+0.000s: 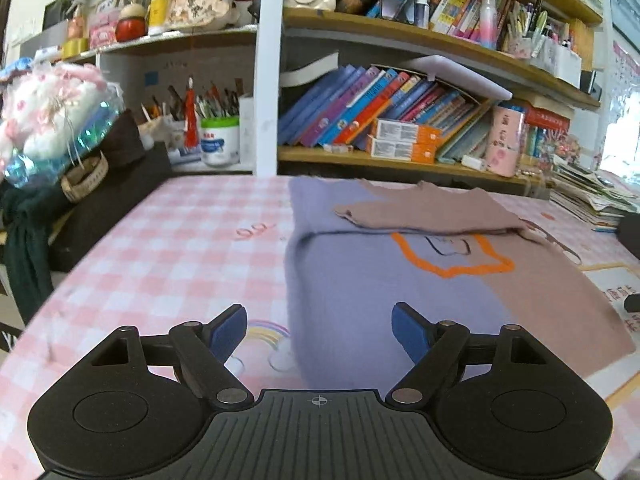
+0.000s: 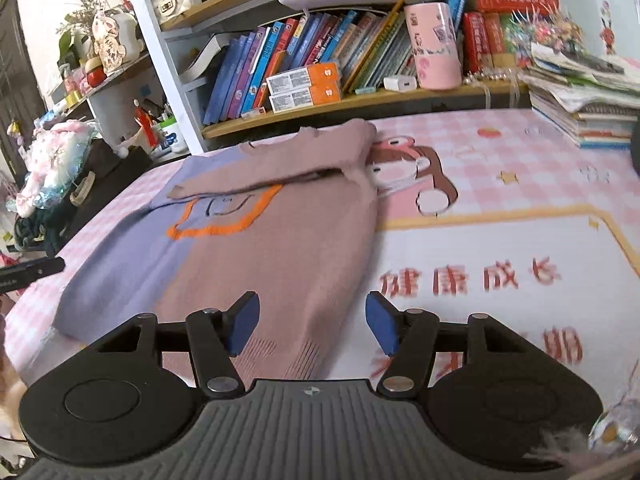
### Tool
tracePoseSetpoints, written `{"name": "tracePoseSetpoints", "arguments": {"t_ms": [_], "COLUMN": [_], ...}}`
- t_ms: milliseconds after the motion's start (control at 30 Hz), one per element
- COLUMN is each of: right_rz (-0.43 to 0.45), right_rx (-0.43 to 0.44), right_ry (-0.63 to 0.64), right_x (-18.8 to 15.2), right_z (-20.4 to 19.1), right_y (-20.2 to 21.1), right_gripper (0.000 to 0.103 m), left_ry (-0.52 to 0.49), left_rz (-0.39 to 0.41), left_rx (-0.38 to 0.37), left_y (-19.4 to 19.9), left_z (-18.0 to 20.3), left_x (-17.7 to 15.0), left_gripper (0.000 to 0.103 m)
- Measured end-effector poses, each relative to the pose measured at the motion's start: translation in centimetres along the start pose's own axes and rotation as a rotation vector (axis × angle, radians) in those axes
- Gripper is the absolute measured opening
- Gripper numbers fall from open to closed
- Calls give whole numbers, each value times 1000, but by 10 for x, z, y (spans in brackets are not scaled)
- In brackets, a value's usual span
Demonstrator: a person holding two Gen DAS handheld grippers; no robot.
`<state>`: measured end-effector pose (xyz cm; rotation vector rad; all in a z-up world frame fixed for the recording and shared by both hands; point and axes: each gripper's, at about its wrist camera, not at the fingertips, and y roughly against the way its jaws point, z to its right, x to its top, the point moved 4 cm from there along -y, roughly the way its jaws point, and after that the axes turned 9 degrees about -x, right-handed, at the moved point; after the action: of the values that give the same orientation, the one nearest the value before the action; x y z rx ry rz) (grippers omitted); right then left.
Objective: Fold clothes
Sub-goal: 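Move both open grippers to the sweater hem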
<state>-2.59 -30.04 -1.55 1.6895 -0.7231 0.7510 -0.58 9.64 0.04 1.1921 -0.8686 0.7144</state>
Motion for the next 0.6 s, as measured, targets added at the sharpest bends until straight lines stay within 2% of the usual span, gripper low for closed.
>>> {"name": "tracePoseSetpoints", "arguments": {"t_ms": [167,233,400,533,600], "right_rz": [-25,-37,-48,-64,-69], "right_rx": [-26,-32,-38,-42,-45], "right_ry": [-13,-19,10,34,53], "right_x": [-11,-14,-15,-12,-10], "right_z": [3,6,6,1,-3], "right_y": [-1,-5,-10,-16,-19], "right_gripper": [49,42,36,27,24], "left_ry": [4,10,40,59,74], "left_rz": [-19,-22,-56,-80,-96], "left_rx": [4,24,18,-6,-11], "left_y": [0,3,-2,-12,-16], "left_z": [-3,-8,-16,-20,-24], "left_x": [-1,-1,-9,-14,-16], "left_gripper": [77,76,57,55,46]}}
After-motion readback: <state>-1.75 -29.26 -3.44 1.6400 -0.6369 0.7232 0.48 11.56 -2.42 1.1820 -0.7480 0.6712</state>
